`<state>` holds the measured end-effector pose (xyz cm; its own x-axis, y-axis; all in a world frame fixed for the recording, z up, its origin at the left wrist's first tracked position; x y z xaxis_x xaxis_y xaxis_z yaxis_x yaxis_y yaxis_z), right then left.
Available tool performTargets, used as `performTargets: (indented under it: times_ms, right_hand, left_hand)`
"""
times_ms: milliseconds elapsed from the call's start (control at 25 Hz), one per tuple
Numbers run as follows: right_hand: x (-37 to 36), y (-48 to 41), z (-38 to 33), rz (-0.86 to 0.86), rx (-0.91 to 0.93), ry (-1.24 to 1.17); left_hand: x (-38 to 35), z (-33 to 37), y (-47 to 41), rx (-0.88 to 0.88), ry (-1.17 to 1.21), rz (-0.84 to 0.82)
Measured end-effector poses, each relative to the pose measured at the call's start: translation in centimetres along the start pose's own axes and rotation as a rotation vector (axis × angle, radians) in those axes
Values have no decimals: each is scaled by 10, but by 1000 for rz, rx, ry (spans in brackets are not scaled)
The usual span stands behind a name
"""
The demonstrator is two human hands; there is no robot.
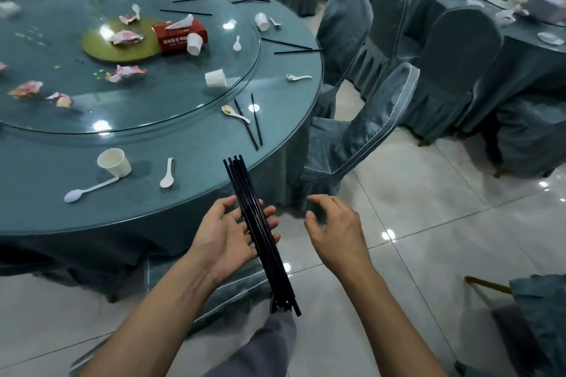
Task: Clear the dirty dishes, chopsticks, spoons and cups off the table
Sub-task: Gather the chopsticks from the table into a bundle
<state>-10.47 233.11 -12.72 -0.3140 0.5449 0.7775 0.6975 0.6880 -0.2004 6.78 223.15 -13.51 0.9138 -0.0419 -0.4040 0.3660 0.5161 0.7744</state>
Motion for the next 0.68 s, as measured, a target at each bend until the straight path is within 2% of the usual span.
performTargets:
  times_ms: [440,680]
  right_hand:
    - [-28,-143,10,-157,152,52]
    - [-42,-198,15,-220,173,59]
  left_hand:
    - [-75,52,-79,-55,124,64]
    - [-99,70,-109,-42,176,94]
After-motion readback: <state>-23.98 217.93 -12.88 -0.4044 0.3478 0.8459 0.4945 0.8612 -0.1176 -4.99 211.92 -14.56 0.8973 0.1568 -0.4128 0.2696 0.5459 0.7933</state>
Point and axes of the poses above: each hand's wrist, its own y-axis away from the middle knuckle, its own x-axis out of the back of the hand, z = x × y, the point moved 4 cm from there along -y, towards the middle knuckle, and after that the axes turned 13 degrees about z, right-handed, at the moved point
